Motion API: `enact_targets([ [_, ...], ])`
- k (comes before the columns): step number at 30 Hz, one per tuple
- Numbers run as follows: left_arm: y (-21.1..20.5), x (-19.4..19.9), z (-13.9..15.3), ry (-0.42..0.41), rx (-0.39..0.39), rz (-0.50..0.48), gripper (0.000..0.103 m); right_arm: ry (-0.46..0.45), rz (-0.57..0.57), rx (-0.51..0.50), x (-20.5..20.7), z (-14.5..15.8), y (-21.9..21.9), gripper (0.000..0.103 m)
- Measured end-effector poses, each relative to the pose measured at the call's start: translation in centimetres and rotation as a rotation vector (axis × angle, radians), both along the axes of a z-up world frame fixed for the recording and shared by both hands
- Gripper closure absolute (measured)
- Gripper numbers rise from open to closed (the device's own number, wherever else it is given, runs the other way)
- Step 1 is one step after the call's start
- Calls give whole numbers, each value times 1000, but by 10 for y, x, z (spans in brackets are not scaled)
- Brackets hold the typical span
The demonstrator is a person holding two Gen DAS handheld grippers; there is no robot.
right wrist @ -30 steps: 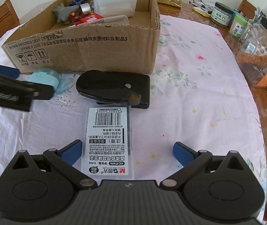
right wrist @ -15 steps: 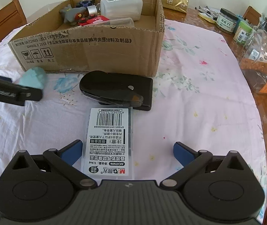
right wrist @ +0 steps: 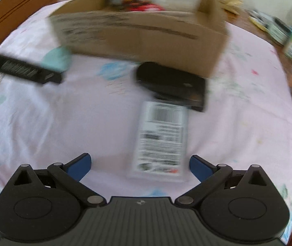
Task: Organize rigid objects
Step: 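Move left tool to the light-blue case while right tool approaches the packaged card, then close left tool on the light-blue case while right tool grasps the packaged card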
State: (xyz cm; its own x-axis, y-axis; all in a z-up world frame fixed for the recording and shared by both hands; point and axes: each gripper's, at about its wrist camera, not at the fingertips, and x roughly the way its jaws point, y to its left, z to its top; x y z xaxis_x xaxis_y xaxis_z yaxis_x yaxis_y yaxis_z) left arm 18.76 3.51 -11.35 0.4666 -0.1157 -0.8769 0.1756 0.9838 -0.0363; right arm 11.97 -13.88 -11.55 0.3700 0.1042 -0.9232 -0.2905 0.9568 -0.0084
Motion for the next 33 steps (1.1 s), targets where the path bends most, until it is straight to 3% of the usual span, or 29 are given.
enact_targets([
  [4,-8,2,4,-5,-71,-54,7,12,77,60,-6,3,15,0],
  [7,-16,7,3,-14,-67,-67,7,37,132,137,-9,7,24,0],
  [11,-19,19,0,-11,-89,-52,7,38,162,136,-9,7,30,0],
  [19,-17,12,-4,-46,-13,-2,30,-3,123,126,-7,12,12,0],
  [22,-15,10,-2,-60,3,7,49,-46,124,106,-2,13,3,0],
  [29,-12,8,0,-60,-2,-27,49,-84,215,106,27,10,-6,0],
  [33,-12,6,0,-60,3,-41,49,-60,263,109,42,4,-3,0],
])
